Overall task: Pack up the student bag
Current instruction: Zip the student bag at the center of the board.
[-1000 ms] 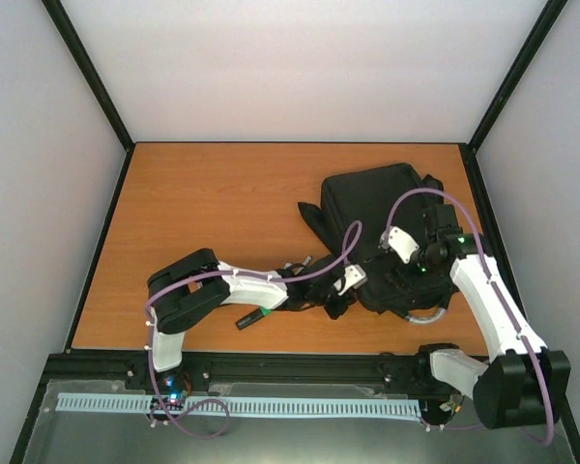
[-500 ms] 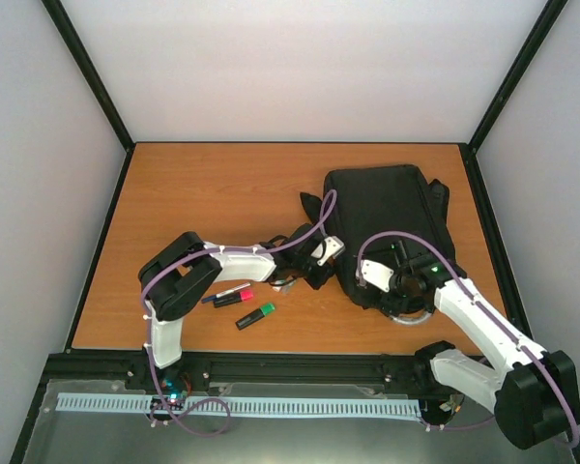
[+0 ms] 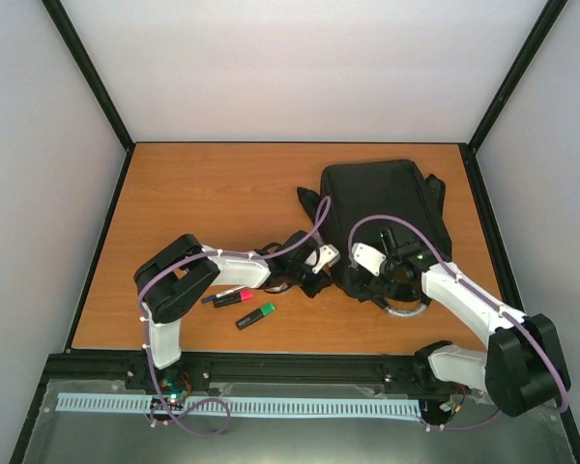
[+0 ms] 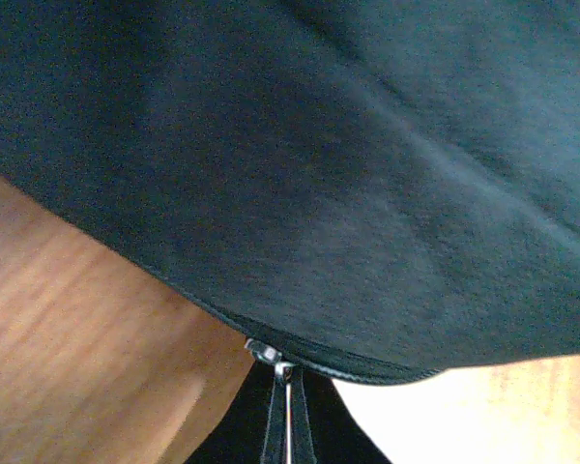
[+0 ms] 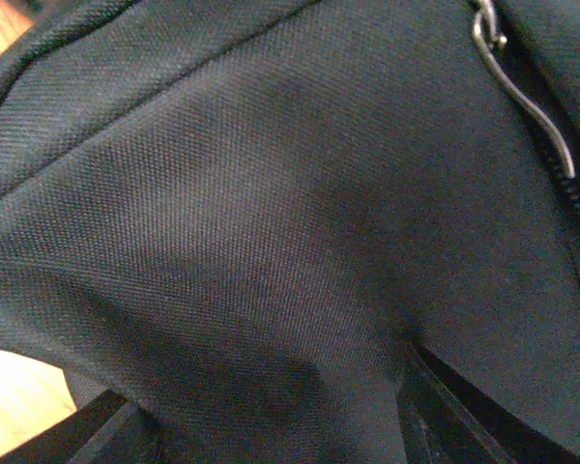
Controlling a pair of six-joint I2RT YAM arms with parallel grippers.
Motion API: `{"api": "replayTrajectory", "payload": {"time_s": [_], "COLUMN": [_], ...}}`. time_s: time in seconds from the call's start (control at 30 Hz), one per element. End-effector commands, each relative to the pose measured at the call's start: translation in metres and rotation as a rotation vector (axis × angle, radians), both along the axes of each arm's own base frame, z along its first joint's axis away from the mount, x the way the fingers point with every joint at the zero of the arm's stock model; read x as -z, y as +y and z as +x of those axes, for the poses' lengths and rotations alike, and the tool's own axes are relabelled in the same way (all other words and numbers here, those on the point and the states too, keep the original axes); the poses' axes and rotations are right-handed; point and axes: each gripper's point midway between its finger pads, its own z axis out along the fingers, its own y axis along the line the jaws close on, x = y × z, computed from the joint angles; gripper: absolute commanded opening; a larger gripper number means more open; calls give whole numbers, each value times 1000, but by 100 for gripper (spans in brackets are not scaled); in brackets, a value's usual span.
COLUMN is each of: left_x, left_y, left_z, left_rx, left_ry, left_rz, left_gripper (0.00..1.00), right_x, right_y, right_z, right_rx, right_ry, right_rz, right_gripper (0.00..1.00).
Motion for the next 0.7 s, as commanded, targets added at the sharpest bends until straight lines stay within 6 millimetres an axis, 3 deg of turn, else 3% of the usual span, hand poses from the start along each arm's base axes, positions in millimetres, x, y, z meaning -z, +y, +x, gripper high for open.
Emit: {"api": "replayTrajectory", "payload": {"time_s": [0.0, 0.3, 0.47, 0.67], "left_x": [-9, -16, -30, -26], "left_y": [-16, -65, -84, -113], "left_z": [-39, -105, -106, -93], "left_rx": [82, 223, 224, 223], "left_ry": [69, 46, 54, 52], "left_rz": [-60, -78, -156, -155], "left_gripper": [1, 1, 1, 1], "right_x": [-32, -44, -61, -71], "right_y": [3, -5, -13, -43], "right_z": [20, -5, -26, -41], "right_rx": [40, 71, 84, 153], "right_ry": [-125, -114, -115, -124], "right_rz": [42, 75, 97, 34], "right_gripper": [61, 66, 77, 85]}}
